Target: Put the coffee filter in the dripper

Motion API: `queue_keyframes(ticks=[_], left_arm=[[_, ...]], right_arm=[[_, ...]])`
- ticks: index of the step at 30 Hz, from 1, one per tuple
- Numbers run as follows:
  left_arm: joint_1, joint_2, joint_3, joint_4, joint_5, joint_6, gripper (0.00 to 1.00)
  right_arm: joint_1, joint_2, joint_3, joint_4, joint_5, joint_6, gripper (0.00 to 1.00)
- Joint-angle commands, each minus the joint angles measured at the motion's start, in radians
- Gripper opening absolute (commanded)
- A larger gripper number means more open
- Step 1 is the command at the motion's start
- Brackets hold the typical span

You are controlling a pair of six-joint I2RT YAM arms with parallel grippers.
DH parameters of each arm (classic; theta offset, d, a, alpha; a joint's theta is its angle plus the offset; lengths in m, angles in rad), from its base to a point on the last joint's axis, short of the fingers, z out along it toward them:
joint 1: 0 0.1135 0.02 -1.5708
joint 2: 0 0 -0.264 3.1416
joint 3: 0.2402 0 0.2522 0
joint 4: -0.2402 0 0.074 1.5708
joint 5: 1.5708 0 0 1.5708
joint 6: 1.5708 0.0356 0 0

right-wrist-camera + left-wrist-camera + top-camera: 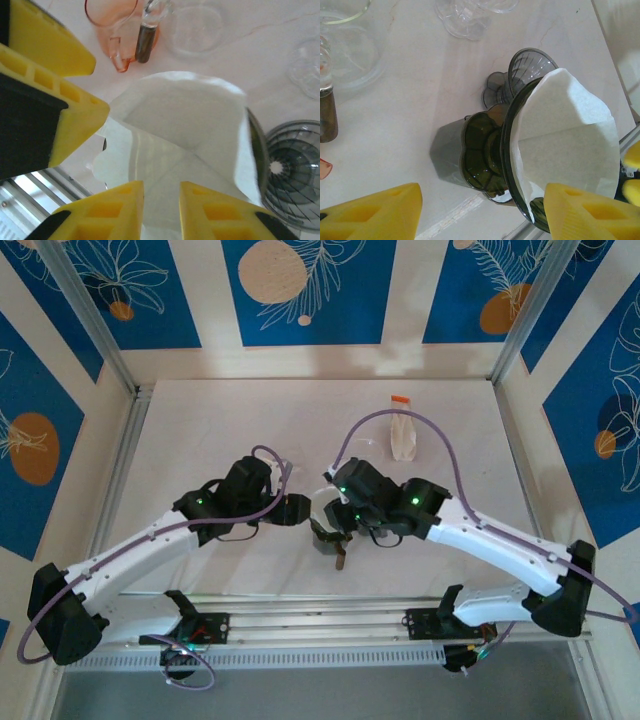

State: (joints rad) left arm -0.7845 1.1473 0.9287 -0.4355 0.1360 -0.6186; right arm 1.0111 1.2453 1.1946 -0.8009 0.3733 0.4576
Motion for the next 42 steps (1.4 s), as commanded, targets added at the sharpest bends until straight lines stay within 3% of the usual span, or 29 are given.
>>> queue_keyframes(ticks=[1,14,21,27,35,39,42], left_arm=[[0.017,-0.018,0.027,-0.005,-0.016,0.004,0.66],[0.025,0.032,0.035,0.056,0.062,-0.016,0.70],[0.024,0.054,0.009,0.061,0.092,-0.023,0.52],[0.024,0.049,-0.002,0.058,0.092,-0.021,0.51],[0.024,0.055,-0.022,0.076,0.102,-0.026,0.48],[0.025,0.058,-0.025,0.081,0.102,-0.028,0.49],[0.024,0.060,-0.025,0.082,0.098,-0.028,0.49]], right_arm=[[0.007,0.039,0.024,0.036,-0.066,-0.028,0.23],[0.016,0.065,-0.004,0.061,-0.171,-0.045,0.16],[0.008,0.059,-0.022,0.078,-0.193,-0.038,0.16],[-0.002,0.037,-0.026,0.074,-0.177,-0.030,0.16],[-0.034,-0.088,-0.006,0.026,-0.056,-0.014,0.35],[-0.109,-0.089,0.007,-0.053,0.000,0.018,0.51],[-0.156,-0.067,-0.004,-0.079,-0.013,0.042,0.54]])
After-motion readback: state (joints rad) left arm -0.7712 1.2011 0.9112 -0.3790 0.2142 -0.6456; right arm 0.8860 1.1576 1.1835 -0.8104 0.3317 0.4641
